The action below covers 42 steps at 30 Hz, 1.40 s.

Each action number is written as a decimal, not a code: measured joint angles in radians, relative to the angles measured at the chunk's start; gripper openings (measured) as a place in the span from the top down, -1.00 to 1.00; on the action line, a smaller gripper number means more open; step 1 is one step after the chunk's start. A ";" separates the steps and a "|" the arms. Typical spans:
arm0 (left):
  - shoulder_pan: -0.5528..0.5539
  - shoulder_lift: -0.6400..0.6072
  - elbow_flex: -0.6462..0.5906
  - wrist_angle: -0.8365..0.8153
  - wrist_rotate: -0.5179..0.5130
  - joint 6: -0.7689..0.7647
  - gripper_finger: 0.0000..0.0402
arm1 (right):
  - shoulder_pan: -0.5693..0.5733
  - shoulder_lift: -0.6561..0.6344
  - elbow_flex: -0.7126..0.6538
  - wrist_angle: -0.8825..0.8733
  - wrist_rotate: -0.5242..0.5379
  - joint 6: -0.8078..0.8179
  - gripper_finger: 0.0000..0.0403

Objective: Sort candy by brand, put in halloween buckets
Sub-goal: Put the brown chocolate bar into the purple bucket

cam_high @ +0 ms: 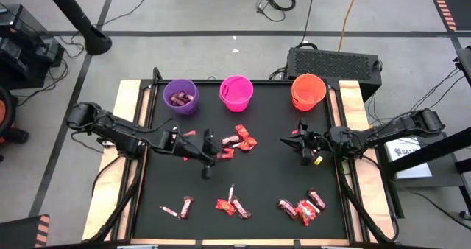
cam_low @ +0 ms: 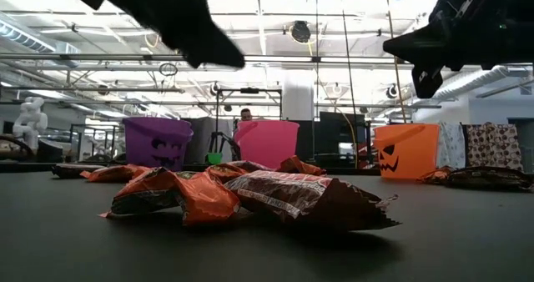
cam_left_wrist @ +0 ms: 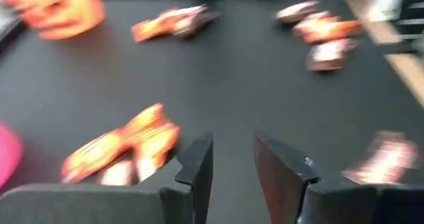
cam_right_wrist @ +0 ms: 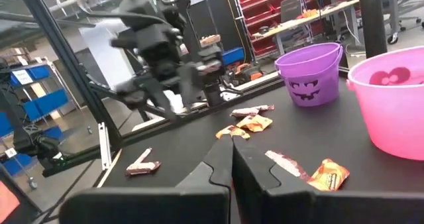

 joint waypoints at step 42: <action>0.250 0.370 0.041 -0.008 -0.055 -0.045 -0.39 | 0.000 0.000 0.000 -0.008 0.000 -0.012 1.00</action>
